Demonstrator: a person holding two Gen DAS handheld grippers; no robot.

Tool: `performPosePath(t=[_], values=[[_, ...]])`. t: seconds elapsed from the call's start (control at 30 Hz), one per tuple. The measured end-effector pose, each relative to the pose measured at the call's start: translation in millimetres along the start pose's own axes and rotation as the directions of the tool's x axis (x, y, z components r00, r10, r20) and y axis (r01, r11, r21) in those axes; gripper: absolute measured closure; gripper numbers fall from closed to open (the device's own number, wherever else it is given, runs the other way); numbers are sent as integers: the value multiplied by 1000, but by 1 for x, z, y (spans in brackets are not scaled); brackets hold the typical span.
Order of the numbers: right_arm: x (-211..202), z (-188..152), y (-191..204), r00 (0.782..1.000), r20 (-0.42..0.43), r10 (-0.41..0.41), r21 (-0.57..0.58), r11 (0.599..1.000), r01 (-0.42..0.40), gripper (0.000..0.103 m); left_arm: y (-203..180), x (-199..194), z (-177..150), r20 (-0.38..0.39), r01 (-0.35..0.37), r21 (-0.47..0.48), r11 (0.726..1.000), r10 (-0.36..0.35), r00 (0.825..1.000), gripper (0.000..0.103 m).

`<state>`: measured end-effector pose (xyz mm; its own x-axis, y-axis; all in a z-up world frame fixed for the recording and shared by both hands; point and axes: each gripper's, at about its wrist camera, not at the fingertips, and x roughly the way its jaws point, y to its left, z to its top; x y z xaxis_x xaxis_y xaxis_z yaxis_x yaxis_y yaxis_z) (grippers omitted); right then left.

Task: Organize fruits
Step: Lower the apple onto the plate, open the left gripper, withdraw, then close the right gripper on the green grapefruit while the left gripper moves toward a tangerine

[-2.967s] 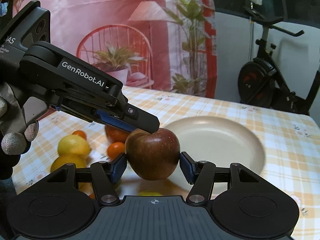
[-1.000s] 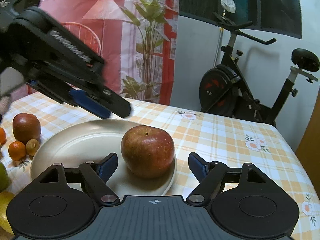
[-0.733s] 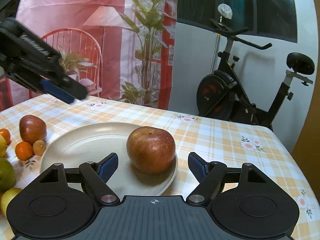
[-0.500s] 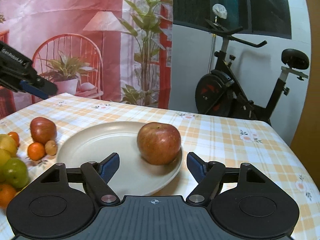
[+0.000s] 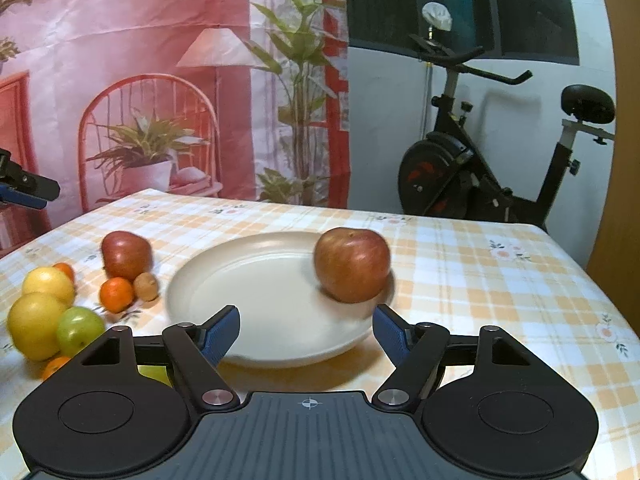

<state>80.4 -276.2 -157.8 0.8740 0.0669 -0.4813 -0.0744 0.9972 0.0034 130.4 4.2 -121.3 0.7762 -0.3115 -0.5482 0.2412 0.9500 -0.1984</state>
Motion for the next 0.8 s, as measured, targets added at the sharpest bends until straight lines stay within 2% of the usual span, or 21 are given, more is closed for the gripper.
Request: performPosePath(t=[0.33, 0.6, 0.8], values=[[-17, -3, 13, 997, -6, 74, 31, 997, -74, 34, 28, -14, -16, 2, -102, -52, 993, 102, 995, 56], [-22, -5, 37, 988, -34, 149, -45, 988, -151, 39, 27, -18, -26, 9, -154, -40, 987, 155, 988, 56], [-24, -5, 41, 980, -44, 192, -44, 980, -194, 39, 22, -19, -32, 4, -170, -14, 985, 170, 985, 53]])
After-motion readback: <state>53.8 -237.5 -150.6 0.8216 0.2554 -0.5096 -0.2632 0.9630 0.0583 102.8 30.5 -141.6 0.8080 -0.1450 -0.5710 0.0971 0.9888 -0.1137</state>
